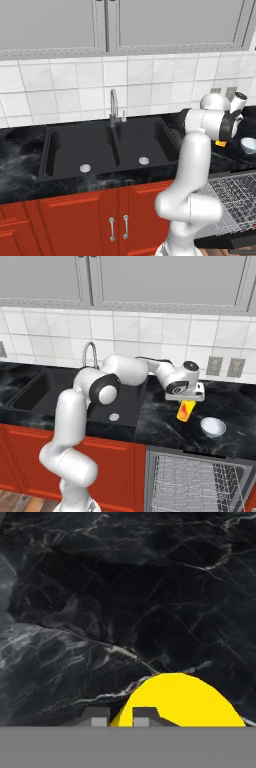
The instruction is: Pick up the cup and bowl from the counter, place them in the dishwasher, and close the dishwasher door.
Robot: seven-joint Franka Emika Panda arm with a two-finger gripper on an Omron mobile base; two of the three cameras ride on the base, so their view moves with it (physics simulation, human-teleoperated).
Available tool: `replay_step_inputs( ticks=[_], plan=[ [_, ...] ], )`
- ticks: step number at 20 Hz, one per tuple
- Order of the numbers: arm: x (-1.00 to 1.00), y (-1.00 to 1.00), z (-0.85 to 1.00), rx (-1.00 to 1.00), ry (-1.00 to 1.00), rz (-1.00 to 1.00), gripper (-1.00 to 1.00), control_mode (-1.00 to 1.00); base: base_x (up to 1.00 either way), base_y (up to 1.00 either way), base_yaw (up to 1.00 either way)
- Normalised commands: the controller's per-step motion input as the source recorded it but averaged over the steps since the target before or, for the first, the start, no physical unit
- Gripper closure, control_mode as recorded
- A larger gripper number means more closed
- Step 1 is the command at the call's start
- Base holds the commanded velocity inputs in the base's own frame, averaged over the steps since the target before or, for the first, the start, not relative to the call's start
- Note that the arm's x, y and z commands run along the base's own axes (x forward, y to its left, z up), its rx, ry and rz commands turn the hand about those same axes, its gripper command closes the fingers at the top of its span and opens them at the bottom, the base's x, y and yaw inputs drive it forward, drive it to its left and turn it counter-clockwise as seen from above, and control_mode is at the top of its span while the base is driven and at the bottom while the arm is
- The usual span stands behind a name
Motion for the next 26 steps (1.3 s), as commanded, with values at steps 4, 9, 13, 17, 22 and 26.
replay_step_inputs(
  ticks=[4,9,13,17,22,26],
  plan=[
    [-0.8,0.42,-0.05,0.0,-0.18,0.0,1.0,-1.0,0.0,0.0,0.0],
    [-0.93,0.2,0.02,0.0,-0.27,0.0,1.0,-1.0,0.0,0.0,0.0],
    [-0.52,0.0,0.23,0.0,-0.21,0.0,1.0,-1.0,0.0,0.0,0.0],
    [-0.24,0.0,0.31,0.07,-0.09,-0.04,1.0,-1.0,0.0,0.0,0.0],
    [-0.42,-0.01,0.1,0.15,-0.03,-0.03,1.0,-1.0,0.0,0.0,0.0],
    [-0.55,-0.07,0.16,0.21,-0.05,-0.05,1.0,-1.0,0.0,0.0,0.0]
  ],
)
